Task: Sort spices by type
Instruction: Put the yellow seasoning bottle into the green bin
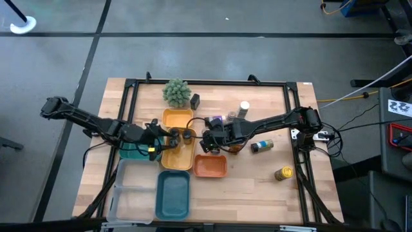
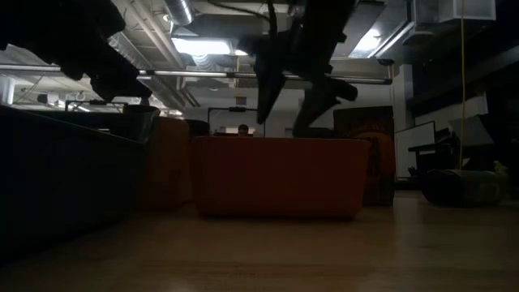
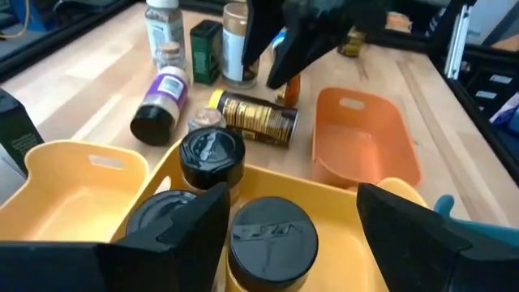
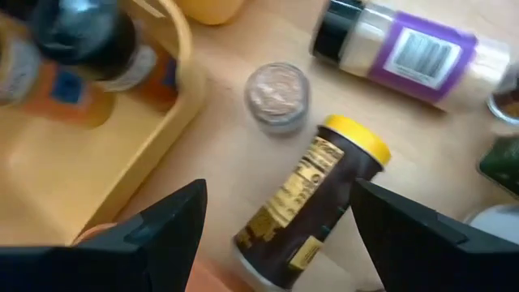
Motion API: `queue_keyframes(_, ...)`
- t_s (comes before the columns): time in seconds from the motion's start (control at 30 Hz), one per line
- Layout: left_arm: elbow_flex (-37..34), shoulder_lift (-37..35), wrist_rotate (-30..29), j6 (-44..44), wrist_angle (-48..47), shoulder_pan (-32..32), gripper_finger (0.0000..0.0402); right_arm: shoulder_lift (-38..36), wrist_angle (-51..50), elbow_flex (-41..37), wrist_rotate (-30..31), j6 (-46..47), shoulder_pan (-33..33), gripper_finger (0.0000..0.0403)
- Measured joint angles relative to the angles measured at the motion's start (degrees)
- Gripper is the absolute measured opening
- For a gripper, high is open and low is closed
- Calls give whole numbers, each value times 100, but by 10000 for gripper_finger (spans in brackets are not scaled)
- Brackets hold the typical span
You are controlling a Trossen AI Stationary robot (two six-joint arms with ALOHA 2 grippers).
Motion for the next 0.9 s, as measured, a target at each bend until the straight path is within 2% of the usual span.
queue_keyframes(0.47, 0, -77, 1, 61, -16, 0, 260, 0, 614, -603, 47, 286, -18, 303)
queue_keyframes(0.9, 4, -75, 1, 45, -43, 0, 260, 343, 618, -624, 0, 438, -16, 303)
